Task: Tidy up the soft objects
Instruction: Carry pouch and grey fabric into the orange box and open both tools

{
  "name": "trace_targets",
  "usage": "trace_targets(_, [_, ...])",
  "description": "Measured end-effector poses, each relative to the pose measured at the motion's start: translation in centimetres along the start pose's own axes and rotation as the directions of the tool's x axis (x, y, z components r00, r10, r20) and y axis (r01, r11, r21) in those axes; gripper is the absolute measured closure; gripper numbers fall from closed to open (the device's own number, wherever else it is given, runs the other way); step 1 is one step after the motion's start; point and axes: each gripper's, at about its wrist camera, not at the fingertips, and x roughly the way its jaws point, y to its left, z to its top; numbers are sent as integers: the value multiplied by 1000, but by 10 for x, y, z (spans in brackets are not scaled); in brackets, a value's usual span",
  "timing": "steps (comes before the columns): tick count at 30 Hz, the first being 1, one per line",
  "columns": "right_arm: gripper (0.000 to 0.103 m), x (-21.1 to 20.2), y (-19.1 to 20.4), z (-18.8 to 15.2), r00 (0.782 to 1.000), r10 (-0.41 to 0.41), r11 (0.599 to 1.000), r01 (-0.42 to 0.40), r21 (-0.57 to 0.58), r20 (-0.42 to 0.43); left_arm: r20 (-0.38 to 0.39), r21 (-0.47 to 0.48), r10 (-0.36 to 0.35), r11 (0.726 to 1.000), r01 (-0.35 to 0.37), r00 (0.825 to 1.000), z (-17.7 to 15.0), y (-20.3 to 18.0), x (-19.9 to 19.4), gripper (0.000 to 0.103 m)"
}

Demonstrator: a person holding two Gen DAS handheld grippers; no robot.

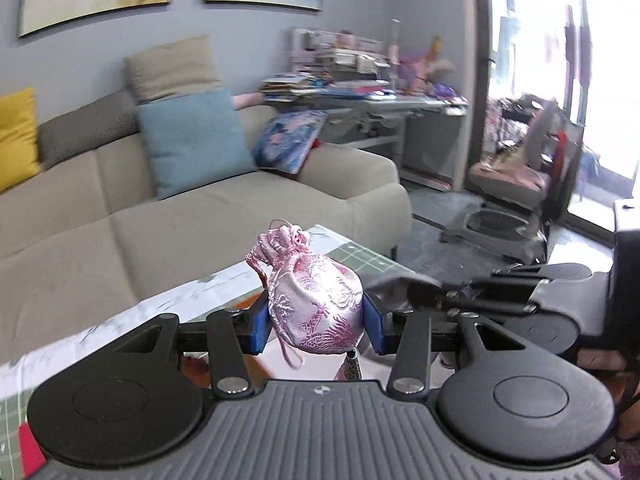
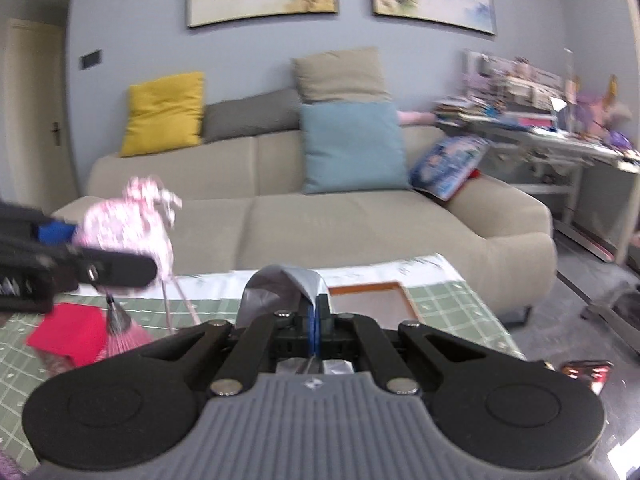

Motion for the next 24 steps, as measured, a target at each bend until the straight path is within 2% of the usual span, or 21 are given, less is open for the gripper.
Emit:
trace_targets(4, [103, 22, -26, -9, 995, -29, 999, 32, 35, -91, -87, 21, -55, 998, 57, 995, -2, -15, 41, 50])
trace_targets(8, [103, 47, -40, -22, 978, -21, 997, 37, 73, -207, -228, 31, -77, 996, 86, 971, -17, -21, 87, 50])
trace_targets(10, [103, 61, -40, -30, 965, -18, 996, 40, 76, -263, -301, 31, -84, 995, 98, 950, -25, -19, 104, 50])
trace_targets(14, [103, 76, -43, -50, 935, 1, 995, 35, 97, -354, -446, 30, -82, 994, 107, 891, -42, -12, 134, 50])
trace_targets(19, [103, 98, -43, -70, 891, 20, 996, 22, 88, -454, -548, 88, -71, 986, 142, 833, -59, -11, 147, 50])
trace_targets(21, [103, 104, -42, -73, 876, 29, 997, 10, 78, -482, -593, 111, -69, 980, 166, 802, -63, -14, 151, 50])
trace_targets(24, [103, 114, -41, -76, 846, 38, 999, -16, 46, -531, -617, 155, -35, 974, 165, 786, -68, -20, 152, 50])
